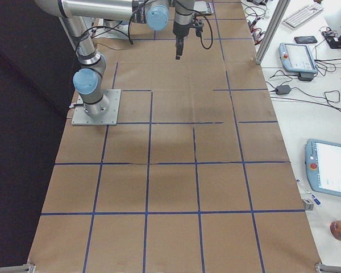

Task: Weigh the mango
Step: 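Lower the left gripper over the mango and close on it, then lift the mango with the left gripper and carry it over the scale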

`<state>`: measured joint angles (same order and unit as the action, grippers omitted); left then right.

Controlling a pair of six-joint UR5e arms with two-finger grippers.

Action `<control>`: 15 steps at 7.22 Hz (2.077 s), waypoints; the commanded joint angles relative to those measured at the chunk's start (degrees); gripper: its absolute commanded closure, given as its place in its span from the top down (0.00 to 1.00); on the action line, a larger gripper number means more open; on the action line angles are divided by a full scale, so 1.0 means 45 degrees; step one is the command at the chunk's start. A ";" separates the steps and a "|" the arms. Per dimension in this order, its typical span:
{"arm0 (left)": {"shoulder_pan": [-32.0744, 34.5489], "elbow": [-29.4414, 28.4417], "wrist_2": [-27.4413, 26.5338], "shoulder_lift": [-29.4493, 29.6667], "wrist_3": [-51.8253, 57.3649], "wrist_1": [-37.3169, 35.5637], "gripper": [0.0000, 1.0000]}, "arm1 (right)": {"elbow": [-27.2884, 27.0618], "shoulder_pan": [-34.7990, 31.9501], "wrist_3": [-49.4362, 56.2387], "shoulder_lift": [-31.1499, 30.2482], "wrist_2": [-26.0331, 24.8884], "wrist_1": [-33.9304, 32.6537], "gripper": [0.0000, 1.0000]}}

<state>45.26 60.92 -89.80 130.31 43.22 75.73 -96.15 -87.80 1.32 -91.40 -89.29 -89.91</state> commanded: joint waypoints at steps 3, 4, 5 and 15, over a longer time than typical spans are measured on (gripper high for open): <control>-0.0096 -0.0179 0.0131 0.2349 0.0201 -0.2473 1.00 | 0.0000 0.0000 0.0000 -0.0001 -0.0001 0.0000 1.00; -0.0096 -0.0160 0.0131 0.2429 0.0182 -0.2493 1.00 | 0.0000 0.0000 0.0000 -0.0001 -0.0001 0.0000 1.00; -0.0096 -0.0179 0.0150 0.2584 0.0143 -0.2668 1.00 | 0.0000 0.0000 0.0000 -0.0001 -0.0001 0.0000 1.00; 0.0118 -0.0298 -0.0025 0.1305 0.0007 -0.1412 0.35 | 0.0000 0.0000 0.0000 -0.0001 -0.0001 0.0000 1.00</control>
<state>45.59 58.97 -89.73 139.70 43.44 64.99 -96.15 -87.80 1.32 -91.41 -89.30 -89.91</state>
